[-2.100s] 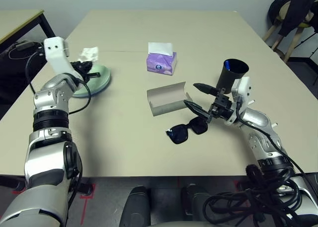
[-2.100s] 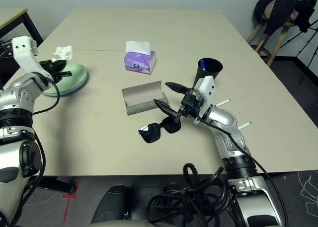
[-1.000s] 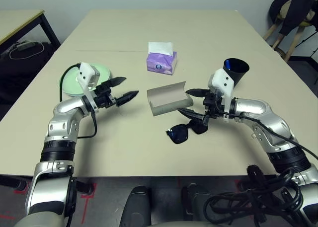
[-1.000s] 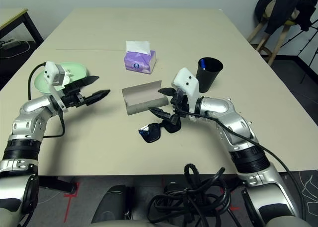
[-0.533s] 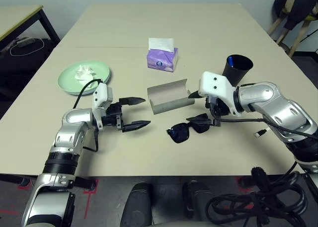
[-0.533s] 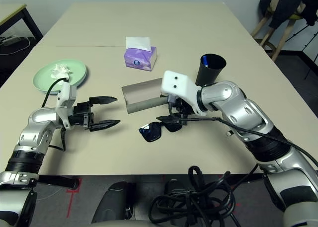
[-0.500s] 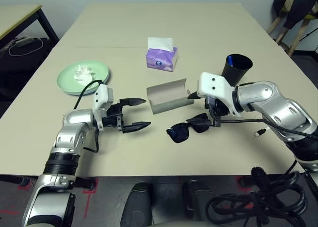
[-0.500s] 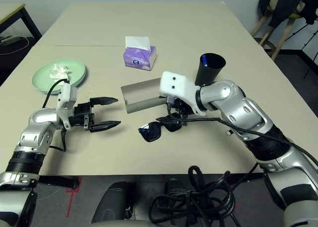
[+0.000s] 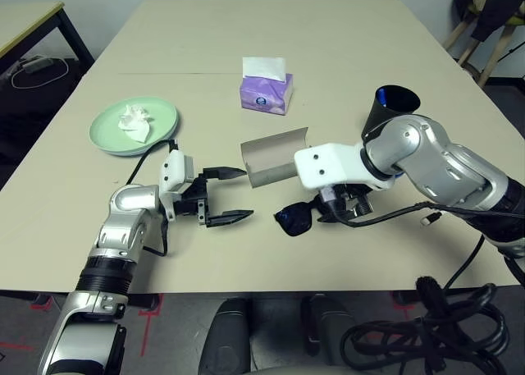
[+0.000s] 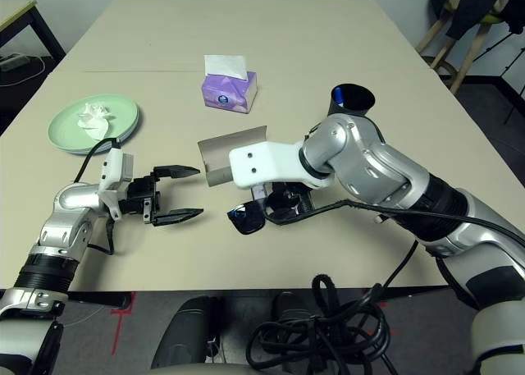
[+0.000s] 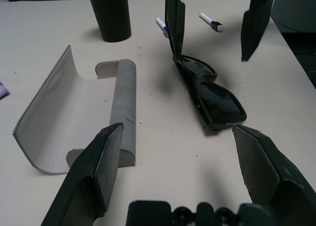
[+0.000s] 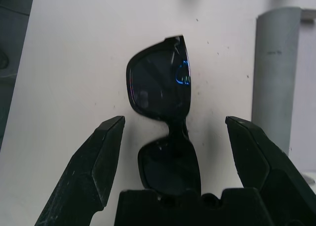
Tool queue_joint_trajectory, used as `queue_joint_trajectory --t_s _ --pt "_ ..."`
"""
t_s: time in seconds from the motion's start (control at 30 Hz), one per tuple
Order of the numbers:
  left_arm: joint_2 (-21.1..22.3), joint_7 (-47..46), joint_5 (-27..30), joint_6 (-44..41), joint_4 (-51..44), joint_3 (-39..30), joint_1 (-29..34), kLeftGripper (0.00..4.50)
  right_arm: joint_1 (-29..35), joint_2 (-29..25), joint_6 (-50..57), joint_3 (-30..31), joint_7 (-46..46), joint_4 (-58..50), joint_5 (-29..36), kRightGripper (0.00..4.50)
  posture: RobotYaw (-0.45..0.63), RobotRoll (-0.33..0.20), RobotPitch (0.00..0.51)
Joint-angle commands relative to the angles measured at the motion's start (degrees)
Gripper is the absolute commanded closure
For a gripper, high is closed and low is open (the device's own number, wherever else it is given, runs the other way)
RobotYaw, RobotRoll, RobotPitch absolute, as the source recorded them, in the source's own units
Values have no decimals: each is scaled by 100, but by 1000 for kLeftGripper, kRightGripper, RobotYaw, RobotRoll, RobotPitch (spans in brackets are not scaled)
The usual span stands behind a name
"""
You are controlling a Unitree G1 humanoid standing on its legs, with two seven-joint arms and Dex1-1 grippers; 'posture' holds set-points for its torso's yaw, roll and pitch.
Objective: Organize and tidy the items on the table.
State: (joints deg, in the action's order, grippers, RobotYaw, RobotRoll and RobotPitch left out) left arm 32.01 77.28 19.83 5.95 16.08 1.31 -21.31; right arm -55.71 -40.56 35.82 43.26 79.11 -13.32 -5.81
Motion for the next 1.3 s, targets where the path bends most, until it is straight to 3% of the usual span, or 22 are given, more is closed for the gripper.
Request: queue_joint_trajectory --t_s 0.03,0.47,1.3 --pt "23 -75 -94 71 -197 94 157 34 -95 54 -223 248 153 186 -334 0 121 0 152" --pt "8 -296 -112 54 -326 130 244 34 -242 361 -901 234 462 957 -1145 0 138 0 150" --pt "53 -336 -125 74 -307 147 207 34 -44 779 -1068 141 714 1263 -1606 0 139 0 149"
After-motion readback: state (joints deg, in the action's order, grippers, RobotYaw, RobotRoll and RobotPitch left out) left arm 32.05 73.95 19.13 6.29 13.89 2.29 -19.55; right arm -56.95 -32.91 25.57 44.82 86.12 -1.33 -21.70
